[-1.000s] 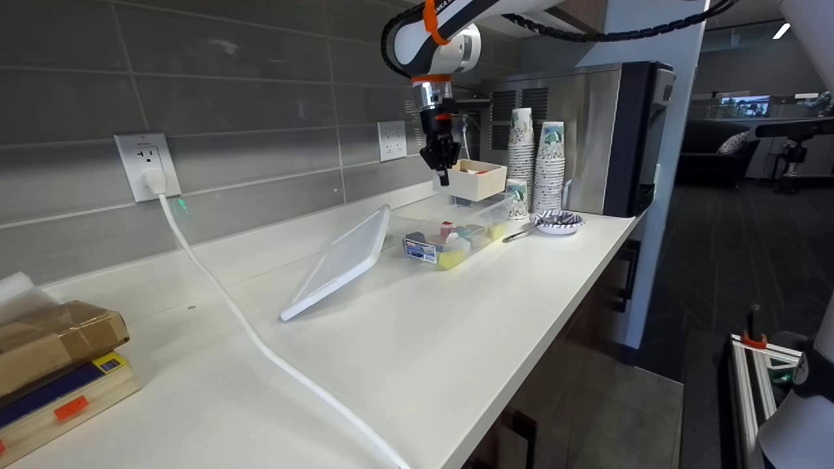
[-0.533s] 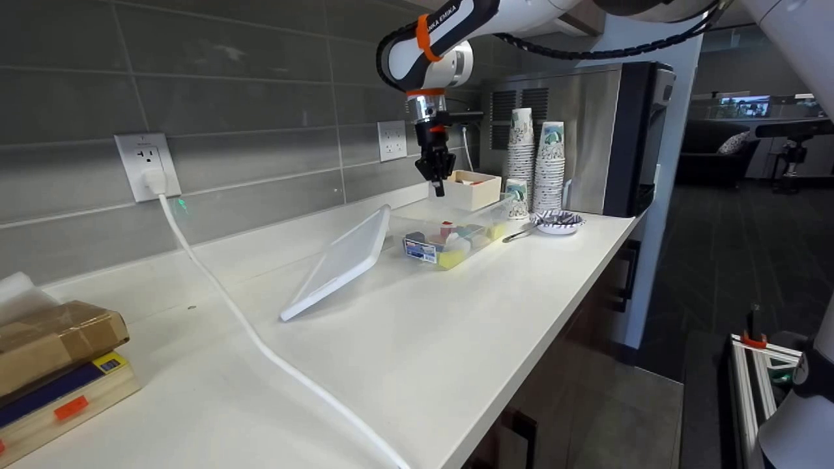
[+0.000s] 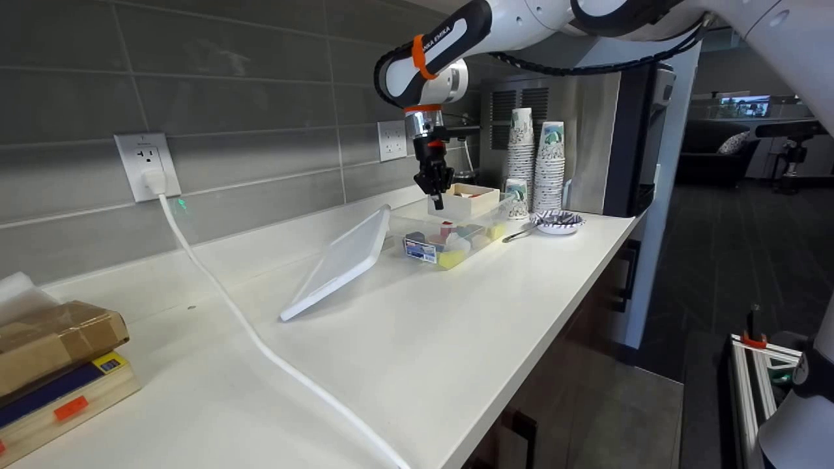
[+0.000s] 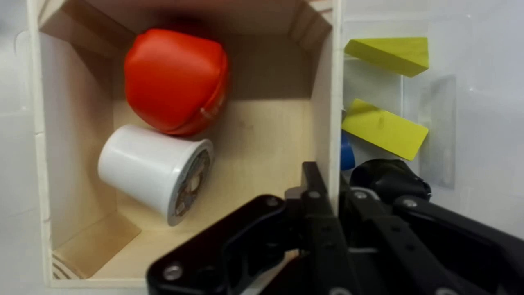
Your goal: Put the wooden box in the clear container.
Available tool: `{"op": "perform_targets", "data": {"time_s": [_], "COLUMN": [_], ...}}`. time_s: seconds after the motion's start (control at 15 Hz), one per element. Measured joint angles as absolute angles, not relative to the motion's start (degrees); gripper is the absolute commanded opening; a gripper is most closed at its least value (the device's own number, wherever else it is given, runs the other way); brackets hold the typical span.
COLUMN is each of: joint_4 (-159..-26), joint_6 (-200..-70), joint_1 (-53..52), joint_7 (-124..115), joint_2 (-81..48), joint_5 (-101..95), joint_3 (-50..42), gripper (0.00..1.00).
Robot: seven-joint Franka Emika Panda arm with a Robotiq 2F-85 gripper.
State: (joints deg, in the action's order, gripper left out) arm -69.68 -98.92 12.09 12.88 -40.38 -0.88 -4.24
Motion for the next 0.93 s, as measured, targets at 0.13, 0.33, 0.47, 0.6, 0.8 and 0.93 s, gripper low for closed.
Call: {"op": "perform_targets", "data": {"time_s": [0.13, 0.33, 0.47, 0.6, 0.8, 0.93], "joint_4": [-69.3, -69.0, -68.9, -68.9, -68.8, -68.7], "joint_6": [-98.9, -98.9, -98.9, -98.9, -98.9, -98.9], "joint_1": [12.3, 12.5, 12.7, 12.7, 12.7, 12.7], "joint_7": [13.2, 13.8, 14.0, 14.1, 14.3, 14.3], "joint_2": [-41.2, -42.3, -42.9, -43.5, -44.0, -44.0], "joint_5": [-0.7, -0.5, -0.5, -0.5, -0.5, -0.5], "joint_3": [-4.1, -3.9, -3.8, -3.7, -3.7, -3.7], "gripper": [0.02, 0.02, 0.02, 0.02, 0.32, 0.36]}}
